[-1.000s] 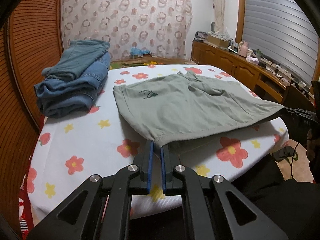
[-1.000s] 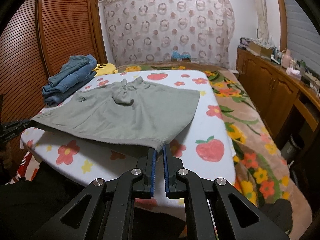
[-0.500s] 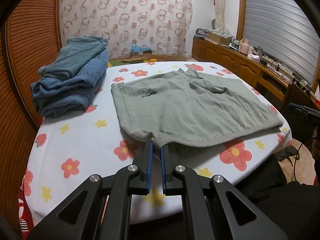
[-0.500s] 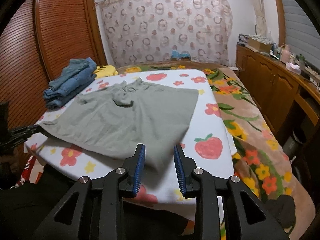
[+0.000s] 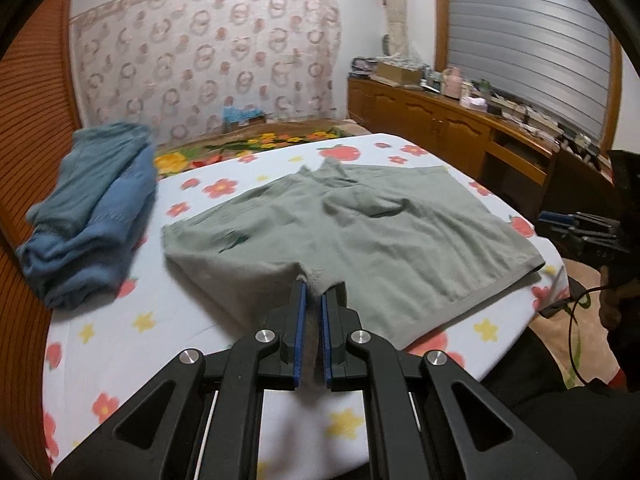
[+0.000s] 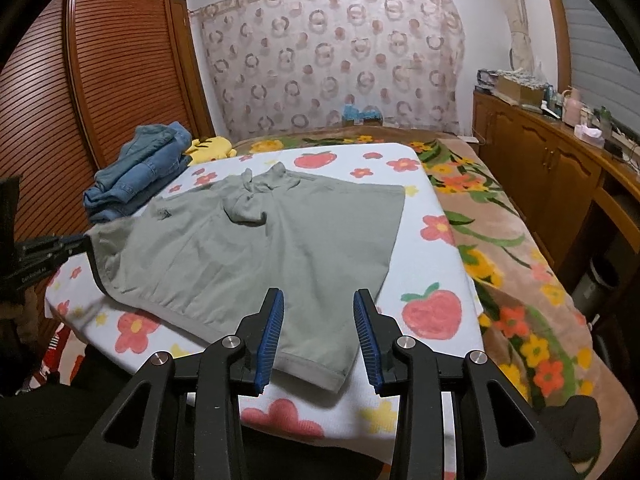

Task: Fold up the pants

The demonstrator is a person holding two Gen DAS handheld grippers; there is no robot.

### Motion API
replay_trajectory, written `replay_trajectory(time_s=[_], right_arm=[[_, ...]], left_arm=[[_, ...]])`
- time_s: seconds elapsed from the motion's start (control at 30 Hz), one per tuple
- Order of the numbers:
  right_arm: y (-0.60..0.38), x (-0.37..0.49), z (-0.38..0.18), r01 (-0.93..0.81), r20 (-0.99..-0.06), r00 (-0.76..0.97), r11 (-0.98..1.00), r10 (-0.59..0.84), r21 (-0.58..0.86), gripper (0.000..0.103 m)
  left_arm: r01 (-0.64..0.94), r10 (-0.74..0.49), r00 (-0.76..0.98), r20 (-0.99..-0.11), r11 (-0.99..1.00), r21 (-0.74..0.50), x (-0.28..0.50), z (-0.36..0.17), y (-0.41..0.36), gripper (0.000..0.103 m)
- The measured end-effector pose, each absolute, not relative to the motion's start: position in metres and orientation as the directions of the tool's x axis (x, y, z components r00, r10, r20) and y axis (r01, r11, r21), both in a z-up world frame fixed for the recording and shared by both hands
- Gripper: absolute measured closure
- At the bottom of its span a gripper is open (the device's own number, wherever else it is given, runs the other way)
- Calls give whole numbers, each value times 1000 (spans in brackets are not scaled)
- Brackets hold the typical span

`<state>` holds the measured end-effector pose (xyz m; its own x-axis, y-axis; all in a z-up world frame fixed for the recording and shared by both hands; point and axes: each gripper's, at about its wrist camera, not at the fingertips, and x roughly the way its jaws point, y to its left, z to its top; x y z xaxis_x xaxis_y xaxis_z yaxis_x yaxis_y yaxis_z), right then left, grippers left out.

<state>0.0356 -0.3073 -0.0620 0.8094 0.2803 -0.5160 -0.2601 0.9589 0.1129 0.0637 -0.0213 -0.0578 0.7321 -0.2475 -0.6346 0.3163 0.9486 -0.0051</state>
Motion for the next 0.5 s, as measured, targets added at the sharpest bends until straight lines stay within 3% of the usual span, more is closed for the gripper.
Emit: replay_trajectory(time_s=[0.5], right_arm=[[-315,40,-60,-239,-519,810,962,274,136,65]], left_arm=[[508,-376,674,-636,861,29,93,-28,-107,95]])
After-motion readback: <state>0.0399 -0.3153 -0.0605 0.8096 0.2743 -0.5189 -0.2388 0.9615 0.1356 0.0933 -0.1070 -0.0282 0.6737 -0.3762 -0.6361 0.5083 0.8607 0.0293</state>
